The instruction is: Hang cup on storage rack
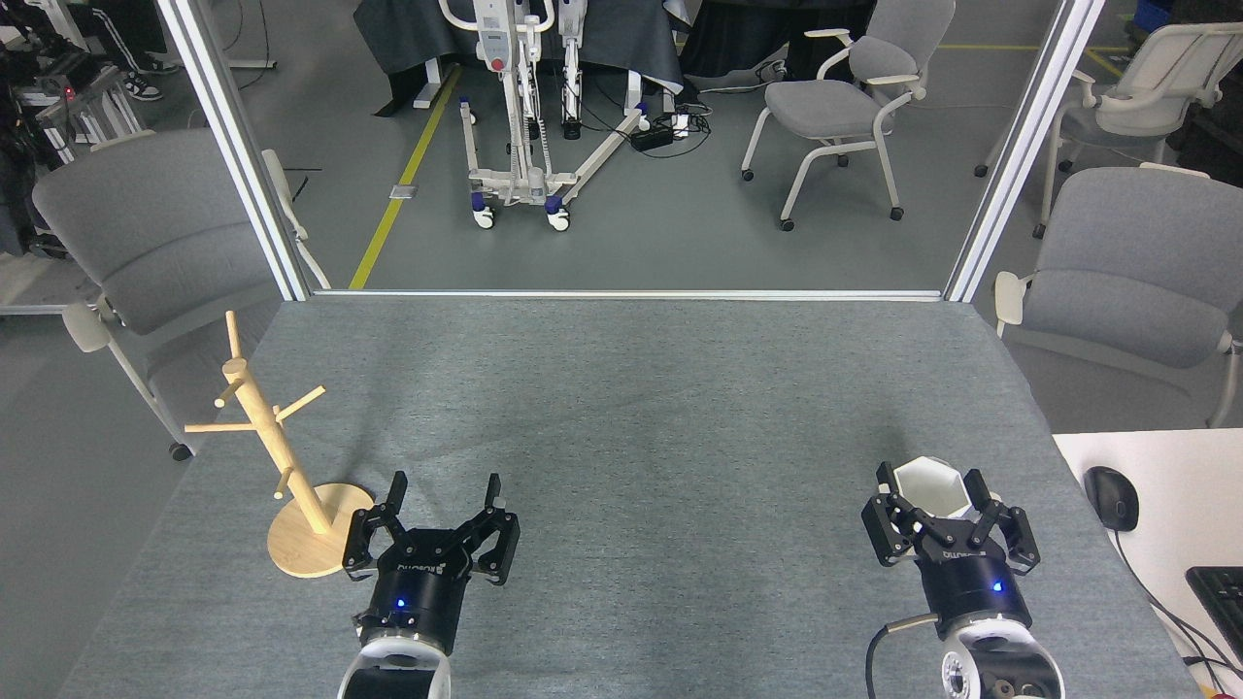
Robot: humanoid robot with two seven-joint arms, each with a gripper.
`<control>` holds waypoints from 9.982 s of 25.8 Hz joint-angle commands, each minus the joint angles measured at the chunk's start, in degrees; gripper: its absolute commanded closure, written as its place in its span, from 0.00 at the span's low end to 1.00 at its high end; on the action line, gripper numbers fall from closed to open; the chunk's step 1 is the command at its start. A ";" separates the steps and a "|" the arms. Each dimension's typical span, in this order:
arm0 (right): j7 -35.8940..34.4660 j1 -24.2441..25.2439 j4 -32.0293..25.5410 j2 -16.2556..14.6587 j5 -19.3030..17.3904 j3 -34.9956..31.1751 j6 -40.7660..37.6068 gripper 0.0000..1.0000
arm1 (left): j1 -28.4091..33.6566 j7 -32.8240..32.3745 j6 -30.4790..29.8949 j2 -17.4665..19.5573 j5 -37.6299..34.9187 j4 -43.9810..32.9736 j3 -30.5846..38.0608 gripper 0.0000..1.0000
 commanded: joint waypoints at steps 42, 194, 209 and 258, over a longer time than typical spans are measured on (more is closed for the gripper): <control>-1.71 -0.09 13.82 -2.01 4.66 -4.90 3.35 0.01 | 0.43 0.54 0.41 0.05 -0.09 0.38 -1.27 0.00; 45.13 -10.90 -12.29 8.63 18.19 53.11 57.93 0.54 | -20.05 -12.91 -27.36 -0.65 -2.81 15.58 -20.17 1.00; 28.44 -10.28 -11.93 8.63 17.49 49.25 54.51 0.01 | -20.05 -13.44 -27.01 -0.56 -2.72 16.64 -19.82 1.00; -2.94 7.21 -8.95 -2.27 -0.97 3.19 3.44 0.01 | -6.25 -9.83 -12.68 15.00 -13.88 3.98 31.07 1.00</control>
